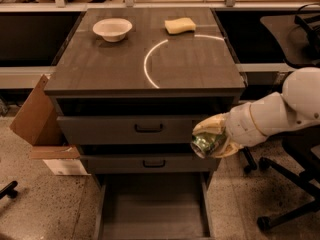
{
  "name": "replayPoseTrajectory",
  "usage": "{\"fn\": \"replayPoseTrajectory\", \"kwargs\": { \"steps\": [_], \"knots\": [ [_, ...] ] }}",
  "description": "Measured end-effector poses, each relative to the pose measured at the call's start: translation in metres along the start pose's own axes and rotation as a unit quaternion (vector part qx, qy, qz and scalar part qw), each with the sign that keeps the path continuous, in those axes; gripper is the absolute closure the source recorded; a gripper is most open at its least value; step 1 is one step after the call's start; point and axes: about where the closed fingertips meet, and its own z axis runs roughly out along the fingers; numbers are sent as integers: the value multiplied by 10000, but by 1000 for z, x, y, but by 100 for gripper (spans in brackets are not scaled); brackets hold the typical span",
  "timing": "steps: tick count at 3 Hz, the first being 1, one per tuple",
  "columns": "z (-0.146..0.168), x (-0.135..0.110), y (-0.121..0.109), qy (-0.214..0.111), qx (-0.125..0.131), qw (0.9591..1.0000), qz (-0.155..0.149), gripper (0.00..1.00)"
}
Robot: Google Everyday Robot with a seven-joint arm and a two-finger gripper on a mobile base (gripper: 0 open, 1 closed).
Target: Pick green can from bottom drawer and place on counter
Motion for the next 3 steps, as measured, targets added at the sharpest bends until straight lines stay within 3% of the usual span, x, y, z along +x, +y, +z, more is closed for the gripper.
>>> {"fn": "replayPoseTrajectory", "kwargs": {
  "steps": [1, 2, 3],
  "knots": [
    [-23, 20, -23, 69, -91, 9999, 92, 100],
    [-74, 59, -82, 235, -136, 9994, 197, 100],
    [-80, 61, -89, 272, -83, 9994, 172, 100]
  ]
}}
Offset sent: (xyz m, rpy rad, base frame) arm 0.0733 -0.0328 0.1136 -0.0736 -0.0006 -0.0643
